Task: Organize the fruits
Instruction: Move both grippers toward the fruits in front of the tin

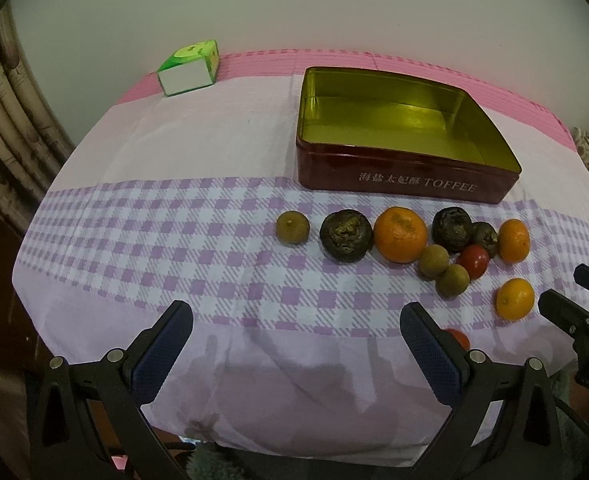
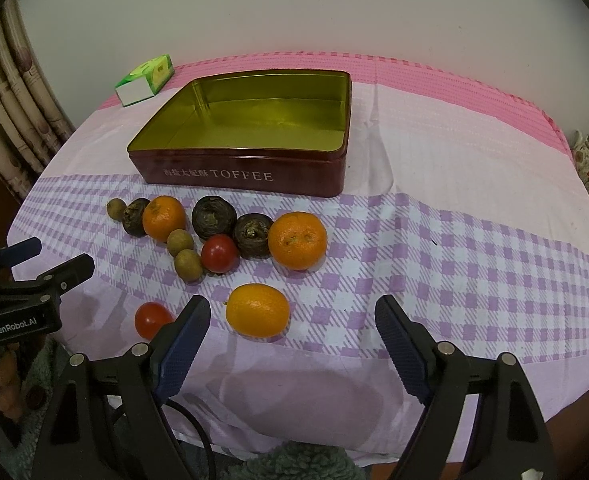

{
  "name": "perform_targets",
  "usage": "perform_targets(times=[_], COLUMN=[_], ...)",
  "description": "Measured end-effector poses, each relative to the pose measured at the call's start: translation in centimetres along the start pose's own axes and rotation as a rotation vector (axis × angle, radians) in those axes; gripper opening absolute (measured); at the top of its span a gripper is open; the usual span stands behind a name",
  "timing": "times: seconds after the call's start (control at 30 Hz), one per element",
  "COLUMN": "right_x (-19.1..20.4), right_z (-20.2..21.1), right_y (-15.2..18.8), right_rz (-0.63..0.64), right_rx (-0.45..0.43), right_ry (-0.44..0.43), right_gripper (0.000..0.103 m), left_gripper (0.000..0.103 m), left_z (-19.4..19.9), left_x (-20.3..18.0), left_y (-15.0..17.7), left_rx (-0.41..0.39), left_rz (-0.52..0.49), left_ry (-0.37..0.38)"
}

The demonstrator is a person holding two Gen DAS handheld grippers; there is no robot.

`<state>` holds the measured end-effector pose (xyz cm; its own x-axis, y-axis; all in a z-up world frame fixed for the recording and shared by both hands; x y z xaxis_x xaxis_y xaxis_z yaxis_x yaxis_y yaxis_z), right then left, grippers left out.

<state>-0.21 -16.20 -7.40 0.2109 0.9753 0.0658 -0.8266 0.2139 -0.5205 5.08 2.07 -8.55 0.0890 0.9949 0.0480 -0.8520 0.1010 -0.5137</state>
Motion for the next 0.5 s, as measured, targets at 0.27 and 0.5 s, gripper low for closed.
perform_targets(times=[0.27, 0.5], right_x=[-0.07, -0.1], right_z=[-0.06, -0.15], right_y=[0.0, 0.07], right_rz=[0.002, -0.001], right_rx=[0.001, 0.002], right_ry=[-0.001, -0.003], right_gripper=[0.082, 0.082], left_gripper=[0.102, 0.102], left_z=[0.01, -0.04], left_x=[0.0, 0.02], left_y=[-0.04, -0.06], left_rx=[0.0, -0.001], left_rz=[0.0, 0.0], left_ry=[0.0, 0.0])
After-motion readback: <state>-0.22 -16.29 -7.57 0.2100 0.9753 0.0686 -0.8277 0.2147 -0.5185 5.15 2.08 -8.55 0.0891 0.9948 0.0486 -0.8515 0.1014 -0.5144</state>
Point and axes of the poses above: each gripper's, at about its wrist camera, not at the fingertips, and z roughly against the way its jaws point, x to its left, y to its underside, the point moved 8 cm from there along -z, roughly the way its jaws point, and after that the axes turned 1 degree about -z, right-handed, at the moved point
